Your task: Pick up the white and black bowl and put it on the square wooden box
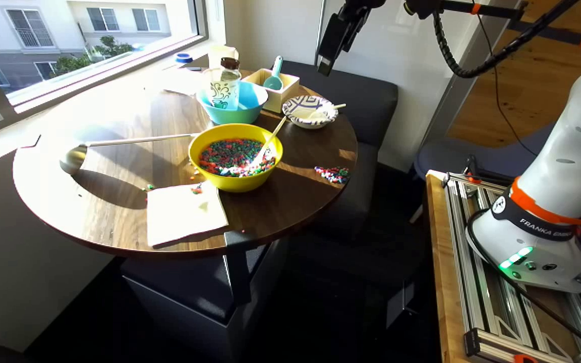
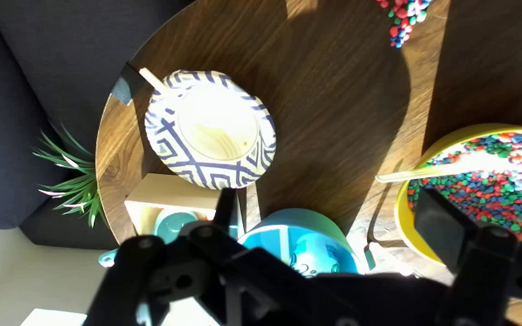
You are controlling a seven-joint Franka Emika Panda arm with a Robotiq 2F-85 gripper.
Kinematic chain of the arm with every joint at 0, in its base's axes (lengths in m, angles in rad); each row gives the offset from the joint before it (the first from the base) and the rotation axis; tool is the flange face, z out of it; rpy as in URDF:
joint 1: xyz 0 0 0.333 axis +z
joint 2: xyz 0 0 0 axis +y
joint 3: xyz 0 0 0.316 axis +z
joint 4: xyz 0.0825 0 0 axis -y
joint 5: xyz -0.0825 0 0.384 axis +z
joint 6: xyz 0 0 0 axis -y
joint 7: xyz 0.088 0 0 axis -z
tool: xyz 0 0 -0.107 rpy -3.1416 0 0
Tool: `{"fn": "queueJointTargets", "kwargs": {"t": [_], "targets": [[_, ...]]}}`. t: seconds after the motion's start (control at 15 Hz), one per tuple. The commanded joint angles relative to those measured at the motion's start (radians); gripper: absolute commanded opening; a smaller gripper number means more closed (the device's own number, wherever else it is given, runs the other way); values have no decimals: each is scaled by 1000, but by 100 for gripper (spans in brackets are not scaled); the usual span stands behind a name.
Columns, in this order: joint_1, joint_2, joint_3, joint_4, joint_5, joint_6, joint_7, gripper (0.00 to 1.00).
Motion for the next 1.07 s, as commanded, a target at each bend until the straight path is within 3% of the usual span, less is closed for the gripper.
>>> {"fn": "queueJointTargets", "kwargs": {"t": [0.0,0.27,0.47,0.53,0.6,0.8,0.87,1.0], "targets": [[14,-21,-84,-51,77,-9,15,100],[-12,-80,-216,-191,189,137,-14,100],[-69,-105,-296,-285,251,217,-15,100],[-87,-104,-313,-296,273,217,-5,100],[-79,-60,-272,-236,240,189,-19,100],[-95,-61,-275,-239,240,193,-33,100],[-64,-31,-314,-220,301,204,-66,100],[-89,10,-357,-215,349,219,-64,100]]}}
